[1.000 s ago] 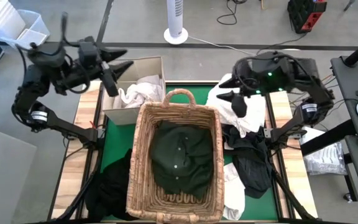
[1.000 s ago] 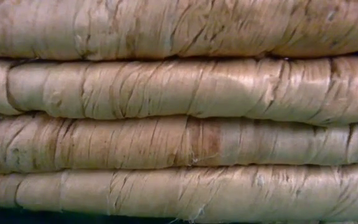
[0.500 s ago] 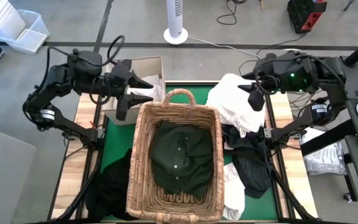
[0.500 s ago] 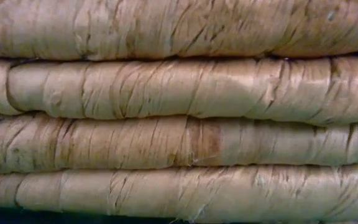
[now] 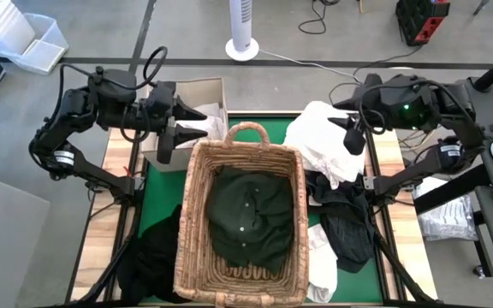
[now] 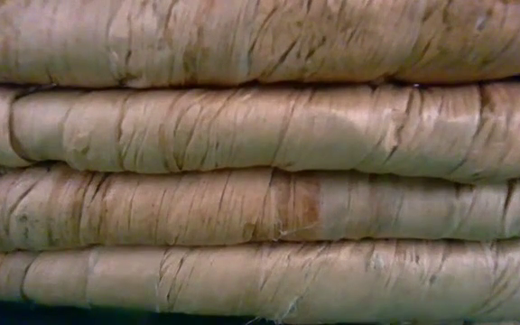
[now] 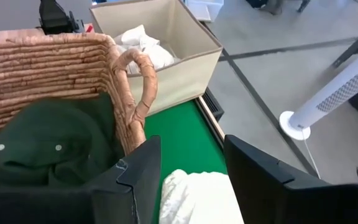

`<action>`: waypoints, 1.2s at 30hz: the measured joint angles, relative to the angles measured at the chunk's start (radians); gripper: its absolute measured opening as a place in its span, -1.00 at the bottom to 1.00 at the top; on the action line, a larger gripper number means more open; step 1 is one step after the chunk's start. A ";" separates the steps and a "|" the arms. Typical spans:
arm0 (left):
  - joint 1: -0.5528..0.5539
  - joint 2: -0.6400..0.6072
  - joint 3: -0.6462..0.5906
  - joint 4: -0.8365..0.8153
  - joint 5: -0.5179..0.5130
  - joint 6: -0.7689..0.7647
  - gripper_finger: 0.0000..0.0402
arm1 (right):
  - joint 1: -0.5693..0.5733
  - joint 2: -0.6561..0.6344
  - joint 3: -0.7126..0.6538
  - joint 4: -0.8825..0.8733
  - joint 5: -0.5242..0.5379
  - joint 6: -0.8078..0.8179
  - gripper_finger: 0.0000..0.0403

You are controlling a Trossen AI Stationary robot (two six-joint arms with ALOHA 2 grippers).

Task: Pick & Place Cloths
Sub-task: Put the black shirt into the brown basket

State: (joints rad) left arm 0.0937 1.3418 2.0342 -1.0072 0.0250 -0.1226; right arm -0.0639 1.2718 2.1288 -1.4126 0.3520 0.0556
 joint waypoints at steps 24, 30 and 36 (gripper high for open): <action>0.000 -0.002 0.000 -0.290 0.003 -0.186 -0.05 | 0.000 -0.271 -0.677 0.251 0.000 0.172 -0.22; -0.001 -0.002 0.000 -0.462 0.133 -0.329 -0.05 | 0.000 -0.275 -0.701 0.280 0.000 0.196 -0.26; -0.026 -0.010 -0.001 -0.565 0.286 -0.469 -0.05 | 0.000 -0.277 -0.701 0.368 0.000 0.157 -0.25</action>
State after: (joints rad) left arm 0.0674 1.3318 2.0327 -1.5718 0.3113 -0.5913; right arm -0.0639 0.9947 1.4281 -1.0449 0.3522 0.2127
